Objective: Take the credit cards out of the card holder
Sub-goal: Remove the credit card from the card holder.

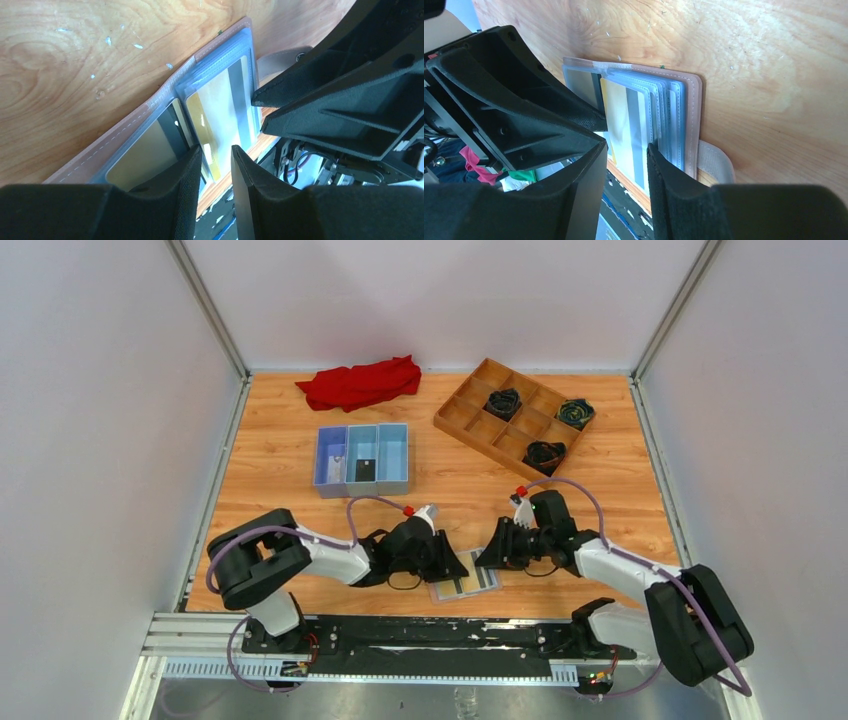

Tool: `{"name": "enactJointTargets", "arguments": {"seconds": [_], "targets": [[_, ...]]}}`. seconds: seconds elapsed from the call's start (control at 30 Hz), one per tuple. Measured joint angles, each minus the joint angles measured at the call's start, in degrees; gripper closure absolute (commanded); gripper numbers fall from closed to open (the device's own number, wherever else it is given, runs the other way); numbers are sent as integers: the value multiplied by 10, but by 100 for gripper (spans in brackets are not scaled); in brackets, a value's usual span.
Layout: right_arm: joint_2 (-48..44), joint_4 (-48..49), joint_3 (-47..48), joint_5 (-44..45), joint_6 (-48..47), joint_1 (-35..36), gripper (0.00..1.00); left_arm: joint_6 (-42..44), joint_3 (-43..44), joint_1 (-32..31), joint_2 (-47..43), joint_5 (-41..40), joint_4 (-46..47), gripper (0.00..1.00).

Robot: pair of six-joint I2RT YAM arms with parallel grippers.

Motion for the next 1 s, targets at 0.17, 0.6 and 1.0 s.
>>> {"name": "enactJointTargets", "arguments": {"seconds": [0.17,0.6,1.0], "targets": [[3,14,-5,-5,4,-1,60,-15,-43,3,13,7,96,71],[5,43,-17,-17,14,-4,60,-102,-129,10,140,22,419,79],[20,58,-16,-24,14,-4,60,-127,-146,9,165,21,476,100]]}}
